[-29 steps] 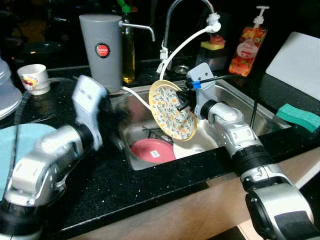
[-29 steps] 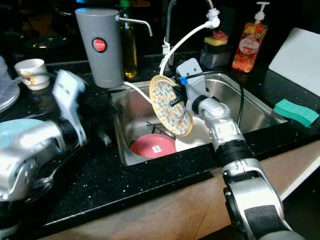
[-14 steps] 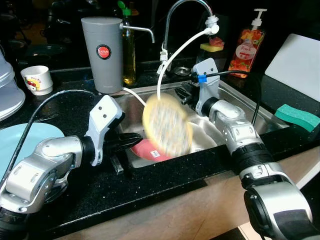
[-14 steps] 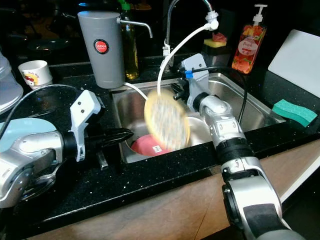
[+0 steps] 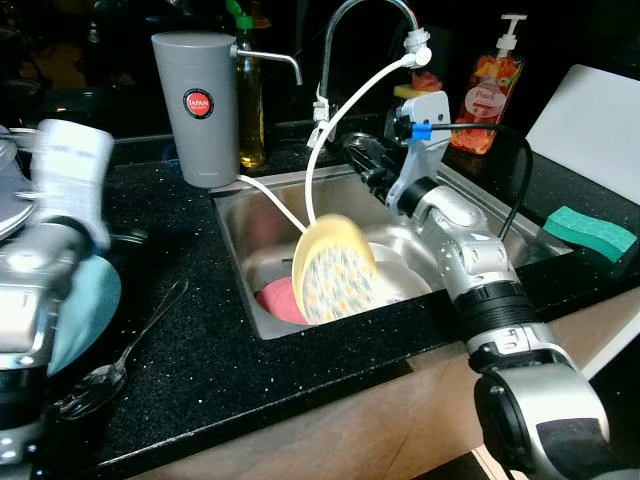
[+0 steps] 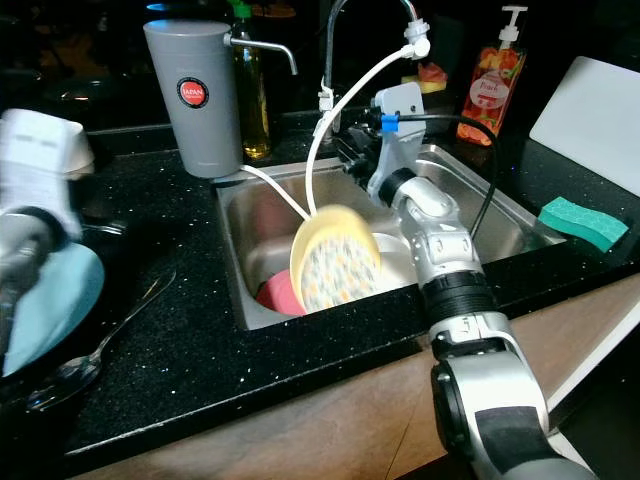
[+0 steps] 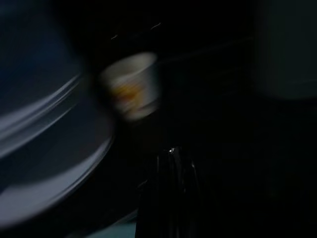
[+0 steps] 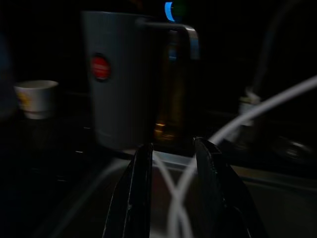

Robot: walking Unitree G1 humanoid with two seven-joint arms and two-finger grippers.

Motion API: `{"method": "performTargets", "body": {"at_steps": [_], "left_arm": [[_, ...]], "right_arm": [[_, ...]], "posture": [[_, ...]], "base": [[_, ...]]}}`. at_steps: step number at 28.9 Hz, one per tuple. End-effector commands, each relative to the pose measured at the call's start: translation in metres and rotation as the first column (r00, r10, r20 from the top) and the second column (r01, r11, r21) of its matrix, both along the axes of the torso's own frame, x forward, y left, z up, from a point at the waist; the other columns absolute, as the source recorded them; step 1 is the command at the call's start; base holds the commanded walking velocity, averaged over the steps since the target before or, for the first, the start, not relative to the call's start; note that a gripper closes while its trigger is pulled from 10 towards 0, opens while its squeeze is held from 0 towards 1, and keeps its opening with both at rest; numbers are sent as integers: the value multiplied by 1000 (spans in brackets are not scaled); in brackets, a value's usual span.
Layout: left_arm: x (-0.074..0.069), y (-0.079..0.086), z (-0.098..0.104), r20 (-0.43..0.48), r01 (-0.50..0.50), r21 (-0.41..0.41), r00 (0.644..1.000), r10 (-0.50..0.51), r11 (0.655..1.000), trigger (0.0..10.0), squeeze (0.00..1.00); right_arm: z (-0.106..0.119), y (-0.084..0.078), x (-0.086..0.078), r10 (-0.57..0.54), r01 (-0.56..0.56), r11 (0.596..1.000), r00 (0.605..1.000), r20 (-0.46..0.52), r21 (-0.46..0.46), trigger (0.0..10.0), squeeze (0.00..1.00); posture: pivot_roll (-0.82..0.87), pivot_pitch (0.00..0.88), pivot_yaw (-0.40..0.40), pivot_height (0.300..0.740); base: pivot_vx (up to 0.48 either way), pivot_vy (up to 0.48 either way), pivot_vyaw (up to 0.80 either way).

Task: Kitchen organization

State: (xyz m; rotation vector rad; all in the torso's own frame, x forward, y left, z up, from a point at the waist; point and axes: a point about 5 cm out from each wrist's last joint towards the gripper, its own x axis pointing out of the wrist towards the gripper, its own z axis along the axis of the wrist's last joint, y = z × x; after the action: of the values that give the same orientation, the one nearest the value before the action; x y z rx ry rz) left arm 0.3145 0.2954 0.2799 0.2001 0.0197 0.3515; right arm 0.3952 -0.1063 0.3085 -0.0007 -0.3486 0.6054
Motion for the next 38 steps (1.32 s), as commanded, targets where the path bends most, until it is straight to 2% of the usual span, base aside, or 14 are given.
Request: {"method": "performTargets", "body": {"at_steps": [1, 4, 7, 11, 14, 15, 16, 17, 20, 22, 27, 28, 32, 38], "left_arm": [[-6, 13, -16, -75, -79, -52, 994, 75, 996, 10000, 161], [-11, 18, -22, -87, -118, -90, 990, 110, 989, 10000, 161], [-18, 29, -28, -86, -195, -94, 978, 188, 976, 10000, 0], [-31, 51, -37, -75, -353, -83, 935, 347, 932, 10000, 0], [-32, 52, -48, -144, -334, -74, 936, 322, 940, 10000, 0], [-29, 43, -58, -215, -250, -80, 950, 228, 965, 10000, 0], [-29, 43, -58, -215, -250, -80, 950, 228, 965, 10000, 0], [-22, 14, -84, -356, -35, -176, 934, -31, 984, 10000, 0], [-18, -12, -102, -433, 126, -265, 870, -234, 956, 10000, 0], [-14, -24, -107, -444, 188, -302, 839, -313, 934, 10000, 0], [-7, -34, -109, -434, 239, -329, 821, -371, 914, 10000, 0], [3, -47, -105, -380, 323, -351, 809, -449, 879, 10000, 0], [15, -68, -97, -291, 445, -368, 779, -555, 817, 10000, 0], [27, -105, -88, -200, 606, -399, 676, -710, 689, 10000, 0]], "right_arm": [[-7, 6, -3, 38, -38, 999, 999, -25, 1, 10000, 0], [-9, 11, -4, 59, -59, 998, 998, -35, -2, 10000, 0], [-11, 17, -6, 91, -91, 996, 995, -46, -10, 10000, 0], [-14, 23, -8, 128, -130, 991, 990, -62, -25, 10000, 0], [-16, 25, -10, 145, -147, 989, 987, -75, -32, 10000, 0], [-16, 26, -11, 151, -154, 988, 985, -81, -33, 10000, 0], [-16, 26, -11, 151, -154, 988, 985, -81, -33, 10000, 0], [-16, 28, -11, 157, -161, 986, 984, -88, -38, 10000, 0], [-16, 29, -11, 159, -164, 986, 983, -90, -41, 10000, 0], [-14, 29, -10, 156, -160, 986, 984, -87, -41, 10000, 0], [-13, 27, -9, 148, -152, 988, 985, -85, -41, 10000, 0], [-12, 25, -9, 136, -140, 989, 987, -84, -41, 10000, 0], [-12, 21, -7, 119, -123, 992, 989, -86, -40, 10000, 0], [-13, 19, -6, 102, -106, 994, 991, -90, -39, 10000, 0]], "posture": [[77, 48, -9, 740], [80, 51, -10, 740], [83, 61, -9, 740], [84, 65, -10, 740], [88, 71, -14, 740], [94, 75, -18, 740], [94, 75, -18, 740], [94, 76, -18, 740], [92, 76, -15, 740], [92, 76, -15, 740], [90, 76, -12, 740], [90, 76, -12, 740], [90, 76, -12, 740], [90, 76, -12, 740]], "base": [[0, 0, 0], [0, 0, 0], [0, 0, 0], [0, 0, 0], [0, 0, 0], [0, 0, 0], [0, 0, 0], [0, 0, 0], [0, 0, 0], [0, 0, 0], [0, 0, 0], [0, 0, 0], [0, 0, 0], [0, 0, 0]]}}
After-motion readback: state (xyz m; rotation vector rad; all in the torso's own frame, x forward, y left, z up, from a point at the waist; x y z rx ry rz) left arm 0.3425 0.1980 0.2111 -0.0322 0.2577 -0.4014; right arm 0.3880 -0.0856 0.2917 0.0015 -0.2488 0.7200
